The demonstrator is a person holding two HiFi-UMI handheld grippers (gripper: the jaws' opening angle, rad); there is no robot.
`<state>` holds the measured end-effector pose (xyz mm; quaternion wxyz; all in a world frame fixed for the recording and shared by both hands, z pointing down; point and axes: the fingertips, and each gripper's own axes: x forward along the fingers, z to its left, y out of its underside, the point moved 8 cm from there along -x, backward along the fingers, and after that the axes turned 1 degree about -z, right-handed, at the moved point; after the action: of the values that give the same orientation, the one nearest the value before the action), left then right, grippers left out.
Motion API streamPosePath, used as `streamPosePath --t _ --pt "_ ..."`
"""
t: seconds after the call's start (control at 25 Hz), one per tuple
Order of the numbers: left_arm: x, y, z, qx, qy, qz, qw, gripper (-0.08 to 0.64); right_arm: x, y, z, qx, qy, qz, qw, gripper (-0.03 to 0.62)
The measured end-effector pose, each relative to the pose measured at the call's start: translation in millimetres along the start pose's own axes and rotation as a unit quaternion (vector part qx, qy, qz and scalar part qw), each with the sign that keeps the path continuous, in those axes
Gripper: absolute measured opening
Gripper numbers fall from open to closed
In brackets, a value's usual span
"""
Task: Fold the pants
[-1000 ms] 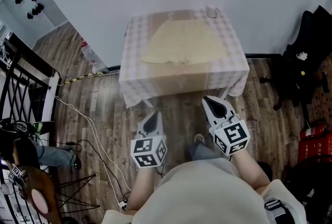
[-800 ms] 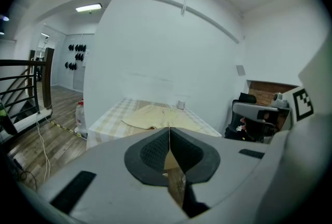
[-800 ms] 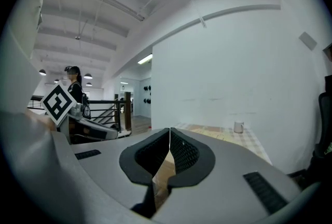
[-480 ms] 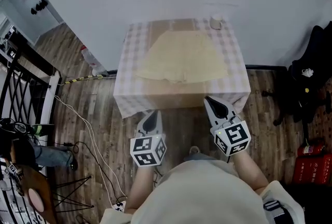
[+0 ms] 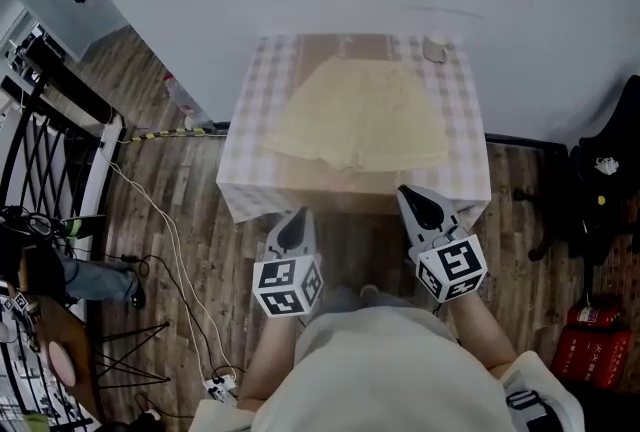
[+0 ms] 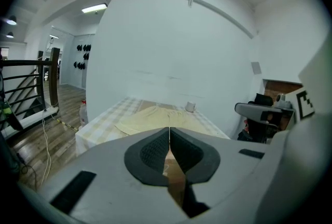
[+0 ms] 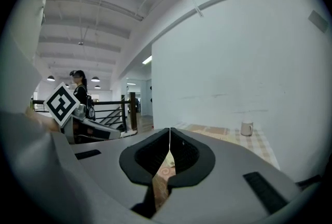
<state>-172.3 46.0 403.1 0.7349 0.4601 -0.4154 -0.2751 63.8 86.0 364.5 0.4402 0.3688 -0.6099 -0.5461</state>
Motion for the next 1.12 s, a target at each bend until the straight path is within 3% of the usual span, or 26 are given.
streamPosePath --t 0.24,0.48,1.12 --pt "19.4 0.3 17.6 -0.011 -0.021 0.014 0.9996 0.006 26.3 6.2 1.7 0.008 -0.025 0.012 1.0 0.002" --pt "53.9 -3.2 40.3 -0.018 -0.027 0.015 0.9994 0.006 53.3 11.8 -12.1 0.008 -0.018 0.024 1.0 0.002" --pt "139.2 -30.5 131.9 -0.02 -0.053 0.045 0.9974 0.006 178.3 -5.0 -21.9 0.007 -0.039 0.029 0.999 0.002"
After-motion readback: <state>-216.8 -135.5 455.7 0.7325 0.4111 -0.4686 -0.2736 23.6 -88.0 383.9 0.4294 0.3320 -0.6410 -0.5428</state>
